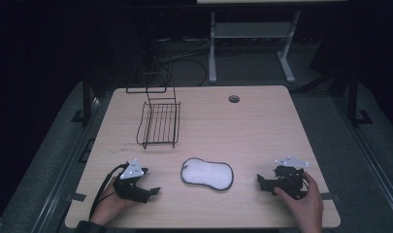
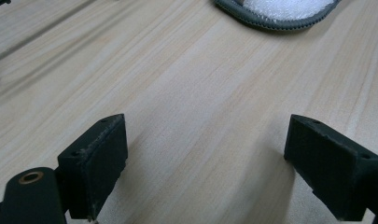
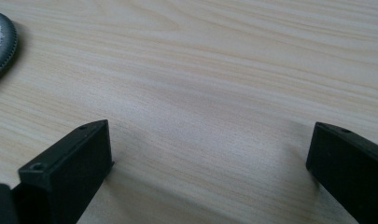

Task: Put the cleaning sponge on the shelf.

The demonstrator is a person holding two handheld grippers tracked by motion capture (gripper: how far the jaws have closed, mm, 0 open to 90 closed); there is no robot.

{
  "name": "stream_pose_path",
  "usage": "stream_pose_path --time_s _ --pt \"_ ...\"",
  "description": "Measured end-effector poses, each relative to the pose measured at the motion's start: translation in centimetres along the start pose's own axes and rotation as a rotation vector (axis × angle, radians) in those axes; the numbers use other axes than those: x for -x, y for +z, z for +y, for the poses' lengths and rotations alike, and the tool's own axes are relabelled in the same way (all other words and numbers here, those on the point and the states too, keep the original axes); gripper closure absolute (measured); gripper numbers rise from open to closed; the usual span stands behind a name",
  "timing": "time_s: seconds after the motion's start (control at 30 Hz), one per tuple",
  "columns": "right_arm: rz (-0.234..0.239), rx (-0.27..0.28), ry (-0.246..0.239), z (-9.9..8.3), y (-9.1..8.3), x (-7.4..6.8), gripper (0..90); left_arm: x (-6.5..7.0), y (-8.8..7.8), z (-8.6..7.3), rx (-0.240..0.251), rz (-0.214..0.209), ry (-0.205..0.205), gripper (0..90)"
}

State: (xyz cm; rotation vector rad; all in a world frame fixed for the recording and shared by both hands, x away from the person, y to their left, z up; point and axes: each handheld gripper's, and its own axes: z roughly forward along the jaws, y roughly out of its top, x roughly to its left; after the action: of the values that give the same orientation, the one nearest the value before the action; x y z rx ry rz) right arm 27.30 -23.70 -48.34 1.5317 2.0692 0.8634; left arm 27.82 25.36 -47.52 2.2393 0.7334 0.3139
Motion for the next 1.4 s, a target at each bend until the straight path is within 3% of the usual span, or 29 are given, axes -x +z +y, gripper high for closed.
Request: stream_pose_path --time_s 0.2,0.33,0.4,0.5,0.6,0.73,0.8,1.03,1.2,1.4 --pt "0.0 0.0 -0.001 0.0 0.0 0.0 0.0 0.0 -0.2 0.5 -0.037 -0.005 -0.022 14.2" --pt "0.0 0.0 -0.001 0.0 0.0 0.0 0.0 0.0 -0.4 0.9 -0.032 -0.004 -0.02 16.2" --pt "0.0 0.0 -0.001 0.0 0.0 0.0 0.0 -0.1 -0.5 1.2 -0.025 -0.016 -0.03 23.7" --pt "0.0 0.0 -0.001 0.0 0.0 0.0 0.0 -0.1 -0.6 1.5 -0.028 -0.02 -0.03 26.4" --pt "0.0 0.0 -0.001 0.0 0.0 0.0 0.0 -0.1 -0.8 1.9 -0.024 -0.028 -0.042 39.2" --pt "0.0 0.0 -0.001 0.0 0.0 0.0 0.0 -0.2 -0.8 2.5 -0.029 -0.036 -0.05 48.6" --pt "0.0 0.0 -0.001 0.0 0.0 0.0 0.0 -0.1 -0.9 3.0 -0.032 -0.045 -0.049 59.4" --pt "-0.001 0.0 -0.002 0.0 0.0 0.0 0.0 0.0 -0.3 3.9 -0.051 -0.064 -0.041 71.8" --pt "0.0 -0.001 -0.001 0.0 0.0 0.0 0.0 0.2 -0.2 4.6 -0.051 -0.087 -0.035 89.5" --pt "-0.001 -0.001 -0.001 0.0 0.0 0.0 0.0 0.4 0.1 5.4 -0.037 -0.116 -0.042 89.8"
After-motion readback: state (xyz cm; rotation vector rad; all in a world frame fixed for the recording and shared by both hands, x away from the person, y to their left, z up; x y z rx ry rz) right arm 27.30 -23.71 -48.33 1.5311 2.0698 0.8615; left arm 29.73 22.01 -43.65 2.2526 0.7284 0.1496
